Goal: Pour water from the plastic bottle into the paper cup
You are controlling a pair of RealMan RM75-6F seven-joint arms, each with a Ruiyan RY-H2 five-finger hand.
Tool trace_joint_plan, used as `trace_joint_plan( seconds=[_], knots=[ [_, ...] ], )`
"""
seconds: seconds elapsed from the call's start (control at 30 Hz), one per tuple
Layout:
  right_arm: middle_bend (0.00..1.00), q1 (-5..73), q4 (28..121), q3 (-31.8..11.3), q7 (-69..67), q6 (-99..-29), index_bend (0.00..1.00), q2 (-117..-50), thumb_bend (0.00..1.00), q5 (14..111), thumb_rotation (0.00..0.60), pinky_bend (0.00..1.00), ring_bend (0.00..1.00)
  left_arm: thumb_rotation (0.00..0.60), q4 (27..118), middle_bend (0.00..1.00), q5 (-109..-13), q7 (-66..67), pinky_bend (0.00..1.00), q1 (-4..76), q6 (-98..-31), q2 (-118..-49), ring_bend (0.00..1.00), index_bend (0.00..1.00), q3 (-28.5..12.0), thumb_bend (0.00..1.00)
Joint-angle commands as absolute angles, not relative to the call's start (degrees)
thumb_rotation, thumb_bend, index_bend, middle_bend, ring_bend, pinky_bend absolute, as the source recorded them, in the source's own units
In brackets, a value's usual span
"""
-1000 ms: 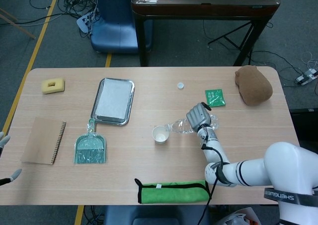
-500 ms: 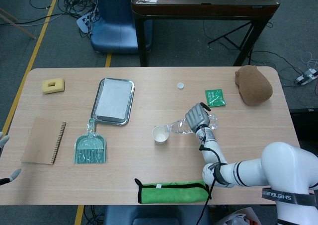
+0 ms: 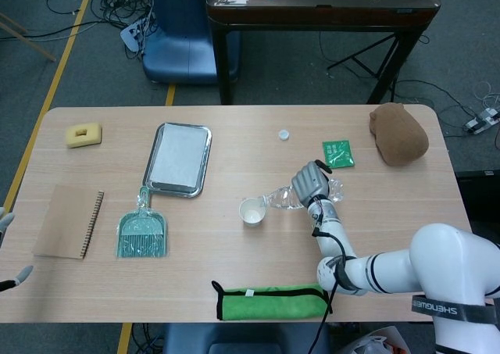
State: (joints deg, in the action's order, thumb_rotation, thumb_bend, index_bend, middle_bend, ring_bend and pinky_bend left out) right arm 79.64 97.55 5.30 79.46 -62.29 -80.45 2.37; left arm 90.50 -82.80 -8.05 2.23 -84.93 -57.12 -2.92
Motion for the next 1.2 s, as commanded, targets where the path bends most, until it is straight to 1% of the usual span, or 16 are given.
trace_joint_plan(
  seconds=[0.03,0.77,1.2],
  knots=[
    [0.65,79.8,97.7,5.2,79.9,-62.6,0.64,-80.4,0.28,2.2,0.600,0.47,0.52,0.600,90.5,0.00,-82.8,-8.1,0.35,2.2,-84.9,-57.1,0.04,0.00,-2.9,0.15],
    [0.65,79.8,97.5,4.5,82.4,-63.8,0.64,-81.2,0.28,2.0,0.600,0.47,0.53,0.600,90.6,0.00,-82.7,-8.3,0.35,2.2,-84.9,-56.9,0.04,0.00,-2.9,0.15],
    [0.65,78.5,97.2,3.6,80.6,-63.1,0.64,-81.3,0.28,2.9,0.600,0.47,0.53,0.600,90.7,0.00,-82.7,-8.2,0.35,2.1,-84.9,-56.9,0.04,0.00,-2.9,0.15]
  ],
)
